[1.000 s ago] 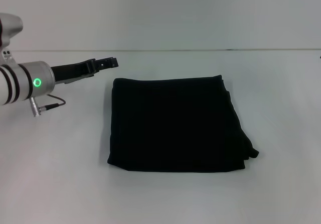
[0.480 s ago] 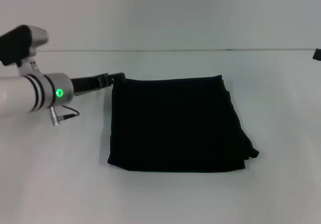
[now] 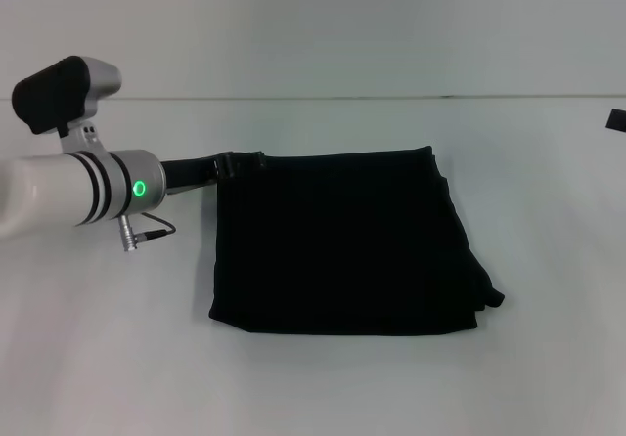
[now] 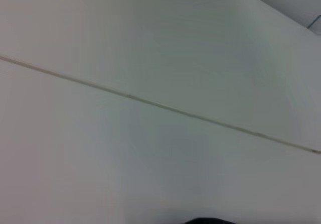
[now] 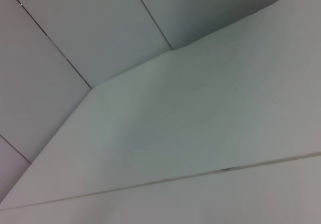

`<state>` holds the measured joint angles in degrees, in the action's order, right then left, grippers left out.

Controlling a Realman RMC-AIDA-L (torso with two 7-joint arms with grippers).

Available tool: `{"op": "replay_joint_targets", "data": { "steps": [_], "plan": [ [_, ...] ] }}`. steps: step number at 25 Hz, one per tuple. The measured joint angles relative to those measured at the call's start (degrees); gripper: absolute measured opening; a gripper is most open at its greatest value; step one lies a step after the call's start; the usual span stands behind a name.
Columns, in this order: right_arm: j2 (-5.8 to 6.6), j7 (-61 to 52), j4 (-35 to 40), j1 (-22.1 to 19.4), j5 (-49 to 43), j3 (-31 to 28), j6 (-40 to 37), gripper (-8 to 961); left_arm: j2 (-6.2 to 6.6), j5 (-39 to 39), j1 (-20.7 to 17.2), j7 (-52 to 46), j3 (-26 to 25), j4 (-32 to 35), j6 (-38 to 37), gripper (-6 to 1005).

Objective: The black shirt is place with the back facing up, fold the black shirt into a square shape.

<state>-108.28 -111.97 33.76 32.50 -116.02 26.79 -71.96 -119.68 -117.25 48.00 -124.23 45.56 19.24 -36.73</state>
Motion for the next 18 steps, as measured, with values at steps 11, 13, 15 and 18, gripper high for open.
{"op": "replay_joint_targets", "data": {
  "steps": [11, 13, 15, 18],
  "plan": [
    [-0.06, 0.7, -0.3, -0.2, 0.0, 0.0, 0.3, 730, -1.29, 0.1, -0.5, 0.6, 3.1, 2.3, -0.5, 849],
    [-0.11, 0.7, -0.3, -0.2, 0.0, 0.0, 0.3, 730, -1.35, 0.1, -0.6, 0.6, 3.3, 2.5, -0.9, 783],
    [-0.14, 0.8, -0.3, -0.2, 0.0, 0.0, 0.3, 730, -1.35, 0.1, -0.5, 0.6, 3.4, 2.5, -1.2, 654],
    [-0.20, 0.8, -0.3, -0.2, 0.0, 0.0, 0.3, 730, -1.33, 0.1, -0.5, 0.6, 3.4, 2.5, -1.2, 509]
  ]
}}
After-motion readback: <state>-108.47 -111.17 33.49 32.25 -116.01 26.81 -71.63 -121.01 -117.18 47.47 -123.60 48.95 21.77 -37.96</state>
